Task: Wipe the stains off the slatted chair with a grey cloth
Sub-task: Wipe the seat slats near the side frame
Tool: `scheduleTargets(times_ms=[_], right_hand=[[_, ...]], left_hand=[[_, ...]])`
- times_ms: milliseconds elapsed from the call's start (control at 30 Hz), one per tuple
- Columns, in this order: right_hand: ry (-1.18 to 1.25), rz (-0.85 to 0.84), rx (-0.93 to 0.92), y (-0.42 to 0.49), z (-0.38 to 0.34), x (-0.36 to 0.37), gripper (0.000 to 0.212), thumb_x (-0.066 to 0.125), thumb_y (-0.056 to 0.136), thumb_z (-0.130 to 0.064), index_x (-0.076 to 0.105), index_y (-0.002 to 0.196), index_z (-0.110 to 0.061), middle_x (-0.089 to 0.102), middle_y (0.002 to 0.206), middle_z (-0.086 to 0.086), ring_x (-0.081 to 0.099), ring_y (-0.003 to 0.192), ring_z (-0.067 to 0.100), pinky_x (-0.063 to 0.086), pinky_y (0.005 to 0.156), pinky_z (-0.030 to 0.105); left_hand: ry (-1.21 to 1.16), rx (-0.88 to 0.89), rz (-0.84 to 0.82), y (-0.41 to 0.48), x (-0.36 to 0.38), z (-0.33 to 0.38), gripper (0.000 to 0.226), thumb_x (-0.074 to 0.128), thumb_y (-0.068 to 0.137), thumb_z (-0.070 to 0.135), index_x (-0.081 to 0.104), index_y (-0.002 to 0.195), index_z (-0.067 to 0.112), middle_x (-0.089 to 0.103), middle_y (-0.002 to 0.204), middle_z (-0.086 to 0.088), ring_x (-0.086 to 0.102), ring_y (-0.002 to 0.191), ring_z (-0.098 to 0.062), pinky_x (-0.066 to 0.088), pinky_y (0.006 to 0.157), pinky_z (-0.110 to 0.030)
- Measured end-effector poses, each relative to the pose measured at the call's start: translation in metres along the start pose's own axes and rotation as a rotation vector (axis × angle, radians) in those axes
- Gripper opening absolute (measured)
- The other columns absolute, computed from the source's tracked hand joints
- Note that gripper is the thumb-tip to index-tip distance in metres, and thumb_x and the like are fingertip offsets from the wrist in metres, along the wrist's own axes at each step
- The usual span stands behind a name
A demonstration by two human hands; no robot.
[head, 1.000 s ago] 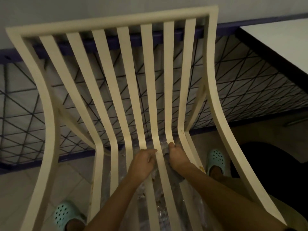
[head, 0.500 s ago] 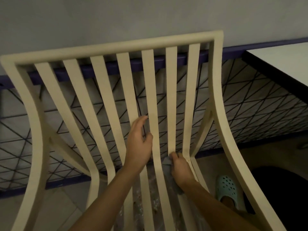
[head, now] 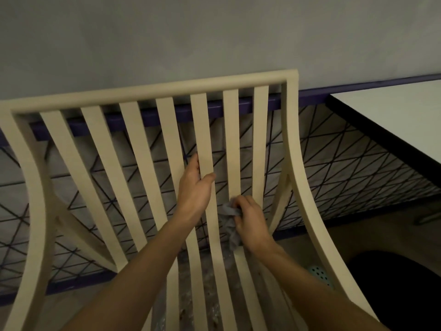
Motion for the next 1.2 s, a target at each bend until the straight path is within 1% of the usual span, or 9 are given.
scheduleTargets(times_ms=[100,233,367,500,633,800,900,1000,1200], right_hand=[[0.015,0.052,-0.049,0.016,-0.016,-0.022,0.021,0.051,0.089,0.000,0.057,0.103,-0.013,0.052,0.106,0.001,0.053,0.090,0.012,0.041,0.074,0.010],[-0.003,0.122,-0.133,0.037,-0.050,-0.043,0.022,0.050,0.087,0.004,0.056,0.101,-0.012,0.051,0.104,0.004,0.052,0.088,0.017,0.047,0.078,0.029],[-0.043,0.127,-0.208,0.057,-0.088,-0.071,0.021,0.052,0.089,0.001,0.055,0.106,-0.011,0.049,0.109,0.006,0.053,0.092,0.018,0.049,0.082,0.030],[-0.144,0.200,-0.294,0.083,-0.113,-0.131,0.019,0.053,0.093,-0.004,0.055,0.110,-0.012,0.049,0.112,0.006,0.053,0.093,0.017,0.050,0.083,0.028],[-0.148,0.270,-0.352,0.104,-0.143,-0.153,0.018,0.053,0.092,-0.003,0.056,0.108,-0.011,0.050,0.116,0.006,0.048,0.090,0.010,0.044,0.079,0.021],[-0.174,0.360,-0.316,0.105,-0.142,-0.144,0.027,0.051,0.092,-0.001,0.052,0.118,-0.010,0.047,0.117,0.010,0.049,0.086,0.016,0.040,0.069,0.025],[-0.158,0.300,-0.299,0.091,-0.121,-0.120,0.031,0.052,0.092,-0.004,0.050,0.123,-0.010,0.046,0.122,0.009,0.055,0.096,0.020,0.050,0.076,0.029],[-0.116,0.211,-0.251,0.069,-0.092,-0.096,0.032,0.054,0.089,-0.005,0.050,0.120,-0.012,0.046,0.120,0.007,0.055,0.094,0.023,0.052,0.076,0.037],[-0.119,0.085,-0.170,0.059,-0.078,-0.074,0.022,0.047,0.093,-0.004,0.051,0.112,-0.015,0.048,0.110,0.005,0.055,0.092,0.024,0.051,0.077,0.039]], left_hand=[[-0.156,-0.070,-0.005,0.004,-0.001,-0.008,0.045,0.052,0.093,0.002,0.047,0.129,0.028,0.062,0.107,0.010,0.058,0.102,-0.010,0.045,0.092,-0.024],[-0.236,-0.110,0.025,0.004,-0.013,-0.021,0.034,0.044,0.100,0.009,0.050,0.131,0.021,0.062,0.117,0.001,0.060,0.100,-0.007,0.045,0.098,-0.027],[-0.220,-0.141,0.059,0.010,-0.019,-0.034,0.039,0.044,0.102,0.023,0.047,0.141,0.022,0.056,0.134,0.000,0.053,0.121,-0.015,0.037,0.111,-0.039],[-0.226,-0.164,0.031,0.005,0.008,-0.032,0.046,0.045,0.100,0.036,0.040,0.145,0.024,0.044,0.147,0.002,0.040,0.135,-0.015,0.027,0.118,-0.040],[-0.213,-0.161,0.052,0.009,0.003,-0.027,0.049,0.042,0.101,0.036,0.035,0.147,0.022,0.038,0.150,0.004,0.035,0.138,-0.015,0.023,0.119,-0.037],[-0.166,-0.120,0.045,0.023,0.000,-0.014,0.045,0.040,0.102,0.032,0.038,0.146,0.022,0.047,0.143,0.003,0.043,0.131,-0.016,0.029,0.115,-0.036],[-0.141,-0.099,0.047,0.024,-0.001,-0.014,0.039,0.040,0.103,0.029,0.043,0.141,0.021,0.054,0.134,0.003,0.049,0.125,-0.018,0.035,0.111,-0.036],[-0.119,-0.110,0.028,0.019,0.001,-0.019,0.038,0.039,0.103,0.027,0.045,0.140,0.019,0.055,0.135,-0.001,0.051,0.123,-0.018,0.035,0.112,-0.039],[-0.100,-0.122,0.053,0.013,-0.008,-0.029,0.036,0.037,0.104,0.025,0.046,0.138,0.020,0.054,0.128,0.005,0.051,0.115,-0.011,0.036,0.102,-0.026]])
Point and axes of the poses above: each hand's wrist, its own y-axis towards the middle knuckle, its own x-axis out of the palm, z = x × y, the point moved 8 cm from there along y, towards the middle knuckle
